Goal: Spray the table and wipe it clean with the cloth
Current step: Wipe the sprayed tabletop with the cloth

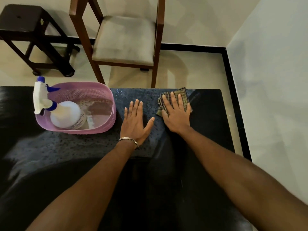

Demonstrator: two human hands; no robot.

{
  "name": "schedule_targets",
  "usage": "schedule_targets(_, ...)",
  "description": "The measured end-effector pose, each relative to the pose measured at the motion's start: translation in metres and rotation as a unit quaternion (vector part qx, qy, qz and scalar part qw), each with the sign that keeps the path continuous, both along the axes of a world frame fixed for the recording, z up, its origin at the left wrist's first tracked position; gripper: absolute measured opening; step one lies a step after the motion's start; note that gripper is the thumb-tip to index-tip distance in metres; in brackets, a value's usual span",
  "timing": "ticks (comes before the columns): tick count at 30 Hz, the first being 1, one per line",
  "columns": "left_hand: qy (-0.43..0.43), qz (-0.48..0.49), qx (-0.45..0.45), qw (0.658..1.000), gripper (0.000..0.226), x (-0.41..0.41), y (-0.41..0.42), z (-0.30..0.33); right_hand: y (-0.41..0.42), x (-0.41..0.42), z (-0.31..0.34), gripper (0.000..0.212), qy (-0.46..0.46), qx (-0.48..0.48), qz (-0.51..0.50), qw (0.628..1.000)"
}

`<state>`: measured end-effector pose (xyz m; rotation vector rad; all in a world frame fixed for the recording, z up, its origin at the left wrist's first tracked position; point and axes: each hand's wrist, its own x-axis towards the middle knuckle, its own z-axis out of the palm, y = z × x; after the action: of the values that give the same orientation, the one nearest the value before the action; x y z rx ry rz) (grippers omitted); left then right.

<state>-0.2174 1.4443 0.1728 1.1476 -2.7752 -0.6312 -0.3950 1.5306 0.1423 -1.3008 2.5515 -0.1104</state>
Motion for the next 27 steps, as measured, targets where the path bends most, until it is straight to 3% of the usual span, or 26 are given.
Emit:
schedule_targets(8, -0.011, -0.005, -0.002, 1.0, 0.081, 0.002, -0.01, 0.0, -0.026, -0.028, 0.0, 0.062, -0.007, -0.003, -0.007, 1.0)
schedule_targets(14, 0.01, 0.001, 0.008, 1.0, 0.079, 0.016, -0.011, 0.002, 0.028, -0.11, -0.001, 0.062, 0.0, 0.026, -0.17, 0.985)
schedule_targets(18, 0.005, 0.002, 0.012, 1.0, 0.08, 0.027, -0.007, -0.002, 0.027, -0.107, 0.0, 0.062, -0.008, 0.037, -0.213, 0.976)
schedule_targets(20, 0.005, 0.004, 0.013, 1.0, 0.08, 0.03, -0.005, -0.002, 0.004, -0.084, 0.002, 0.061, -0.008, 0.028, -0.182, 0.983)
schedule_targets(27, -0.006, -0.009, -0.01, 1.0, 0.081, 0.031, -0.001, 0.002, -0.075, 0.033, 0.01, 0.06, -0.015, 0.023, 0.097, 0.995)
